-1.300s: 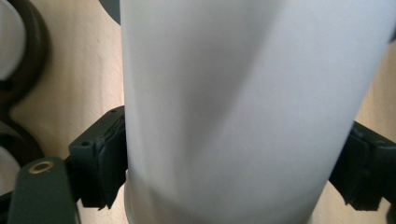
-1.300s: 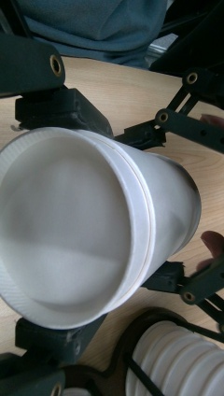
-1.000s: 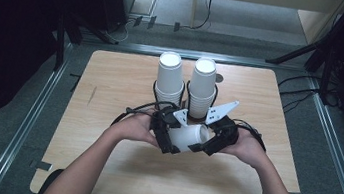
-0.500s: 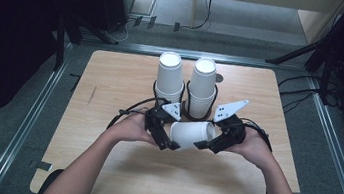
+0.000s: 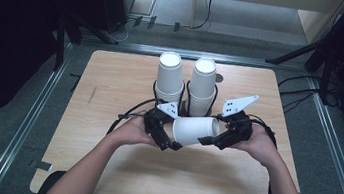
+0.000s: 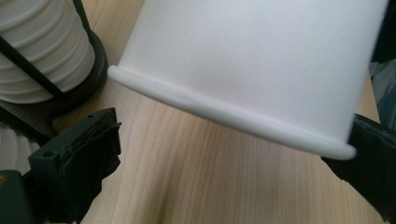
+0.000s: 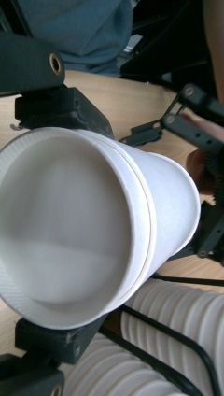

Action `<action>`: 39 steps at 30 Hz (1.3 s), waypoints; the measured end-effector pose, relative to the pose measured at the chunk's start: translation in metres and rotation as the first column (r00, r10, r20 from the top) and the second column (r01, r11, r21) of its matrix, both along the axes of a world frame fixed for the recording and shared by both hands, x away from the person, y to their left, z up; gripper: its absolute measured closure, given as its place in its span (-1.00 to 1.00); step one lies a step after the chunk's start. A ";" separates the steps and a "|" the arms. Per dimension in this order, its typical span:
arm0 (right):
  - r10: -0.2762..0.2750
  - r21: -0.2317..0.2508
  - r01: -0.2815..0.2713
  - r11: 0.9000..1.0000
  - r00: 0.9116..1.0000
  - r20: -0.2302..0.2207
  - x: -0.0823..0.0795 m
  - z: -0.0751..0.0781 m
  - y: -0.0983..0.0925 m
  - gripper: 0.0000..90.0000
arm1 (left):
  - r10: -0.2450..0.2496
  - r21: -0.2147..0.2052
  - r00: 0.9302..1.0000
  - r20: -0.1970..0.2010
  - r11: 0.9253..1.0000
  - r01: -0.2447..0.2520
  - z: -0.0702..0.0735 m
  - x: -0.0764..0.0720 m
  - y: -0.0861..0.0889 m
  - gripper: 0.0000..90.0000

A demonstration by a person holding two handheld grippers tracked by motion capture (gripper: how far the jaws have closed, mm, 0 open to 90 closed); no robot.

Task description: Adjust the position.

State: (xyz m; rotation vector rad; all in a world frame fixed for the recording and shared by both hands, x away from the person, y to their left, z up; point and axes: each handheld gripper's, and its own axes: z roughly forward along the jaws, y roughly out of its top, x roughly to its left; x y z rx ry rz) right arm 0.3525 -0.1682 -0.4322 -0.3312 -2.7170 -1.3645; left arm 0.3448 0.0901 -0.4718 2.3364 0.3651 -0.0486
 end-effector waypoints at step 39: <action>0.033 0.079 -0.026 0.997 0.996 -0.083 0.003 0.000 0.008 -0.48 | -0.018 -0.113 0.998 0.062 0.993 0.025 0.012 -0.007 0.005 -0.76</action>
